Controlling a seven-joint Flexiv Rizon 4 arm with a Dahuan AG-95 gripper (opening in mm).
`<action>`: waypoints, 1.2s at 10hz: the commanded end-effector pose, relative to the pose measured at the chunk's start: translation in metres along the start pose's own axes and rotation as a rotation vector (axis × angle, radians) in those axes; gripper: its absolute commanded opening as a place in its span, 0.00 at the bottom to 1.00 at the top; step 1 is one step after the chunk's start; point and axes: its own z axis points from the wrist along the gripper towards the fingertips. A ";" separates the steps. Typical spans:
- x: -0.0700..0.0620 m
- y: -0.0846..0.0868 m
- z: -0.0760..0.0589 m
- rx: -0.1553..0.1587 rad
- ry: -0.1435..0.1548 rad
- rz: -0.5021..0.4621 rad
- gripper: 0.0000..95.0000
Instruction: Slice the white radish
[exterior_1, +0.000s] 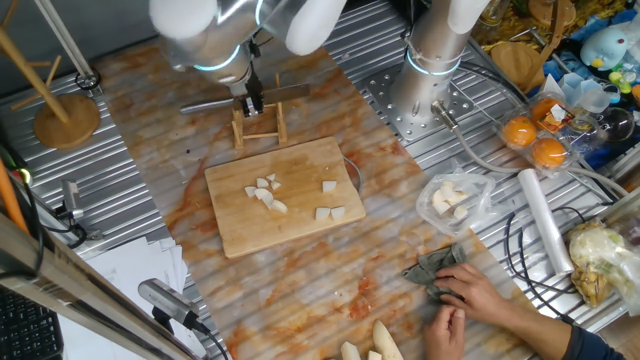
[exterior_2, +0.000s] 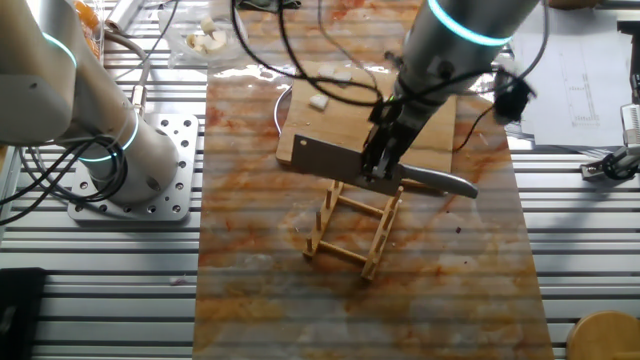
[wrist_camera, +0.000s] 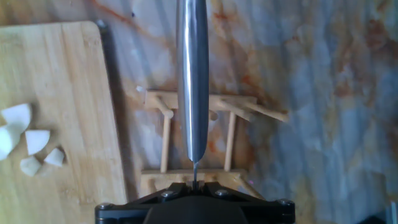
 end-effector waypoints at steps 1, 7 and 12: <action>-0.005 0.002 0.008 -0.007 -0.009 0.003 0.00; -0.018 0.005 0.033 -0.028 -0.030 -0.001 0.00; -0.026 0.009 0.053 -0.047 -0.053 -0.010 0.00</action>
